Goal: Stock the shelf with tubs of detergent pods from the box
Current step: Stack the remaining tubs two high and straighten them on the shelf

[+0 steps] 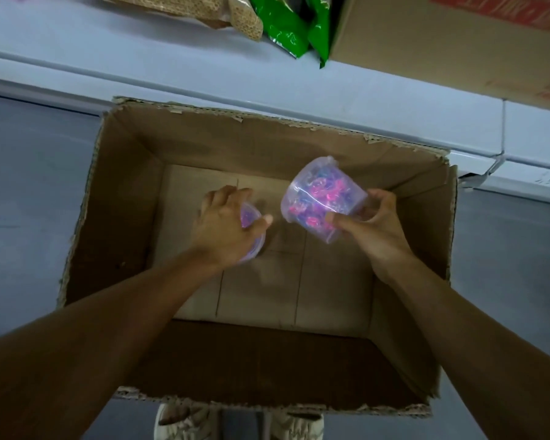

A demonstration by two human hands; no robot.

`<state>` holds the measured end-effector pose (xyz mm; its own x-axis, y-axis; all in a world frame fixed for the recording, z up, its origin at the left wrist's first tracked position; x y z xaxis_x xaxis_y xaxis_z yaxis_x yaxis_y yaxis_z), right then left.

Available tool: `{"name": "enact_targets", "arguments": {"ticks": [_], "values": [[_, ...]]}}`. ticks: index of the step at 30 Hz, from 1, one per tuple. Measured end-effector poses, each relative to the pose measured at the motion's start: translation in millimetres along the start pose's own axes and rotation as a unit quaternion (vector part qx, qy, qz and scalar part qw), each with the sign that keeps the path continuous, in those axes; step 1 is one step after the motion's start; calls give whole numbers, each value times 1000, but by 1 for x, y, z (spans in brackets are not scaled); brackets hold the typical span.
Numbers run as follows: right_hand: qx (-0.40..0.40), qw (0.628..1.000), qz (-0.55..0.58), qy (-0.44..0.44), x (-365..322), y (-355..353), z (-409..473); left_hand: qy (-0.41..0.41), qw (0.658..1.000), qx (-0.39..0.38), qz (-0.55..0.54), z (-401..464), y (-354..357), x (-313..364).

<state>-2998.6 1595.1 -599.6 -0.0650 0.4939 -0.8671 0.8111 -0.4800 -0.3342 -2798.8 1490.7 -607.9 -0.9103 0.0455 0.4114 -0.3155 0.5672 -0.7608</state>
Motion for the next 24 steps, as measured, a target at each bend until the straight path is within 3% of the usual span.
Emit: {"name": "enact_targets", "arguments": {"ticks": [3, 4, 7, 11, 15, 17, 20, 24], "values": [[-15, 997, 77, 27, -21, 0, -15, -92, 972, -83, -197, -20, -22, 29], [-25, 994, 97, 35, -28, 1, -21, -140, 946, -131, -263, -27, -28, 35], [-60, 989, 134, 32, -54, 5, -38, -264, 823, -250, -437, -48, -47, 45], [-119, 987, 105, 2, -89, 10, -64, -305, 752, -270, -518, -70, -80, 47], [-214, 976, 30, -1, -120, 15, -78, -333, 743, -222, -537, -86, -117, 39], [-240, 970, 34, 15, -138, 18, -81, -330, 755, -200, -530, -94, -133, 35], [-227, 970, 70, 45, -162, 25, -83, -312, 787, -199, -494, -101, -146, 29], [-231, 972, -5, 42, -172, 41, -82, -306, 810, -165, -472, -107, -154, 19]]}}
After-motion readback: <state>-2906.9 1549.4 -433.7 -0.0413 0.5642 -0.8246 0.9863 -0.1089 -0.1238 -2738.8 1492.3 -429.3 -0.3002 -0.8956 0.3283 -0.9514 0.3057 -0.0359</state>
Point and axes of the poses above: each hand's wrist, its own z-axis towards the middle knuckle, its own y-axis out of the palm, x = y × z, the point moved 2 cm from there along z, towards the middle knuckle, and after that the axes turned 11 degrees about -y, right-handed, at the moved point
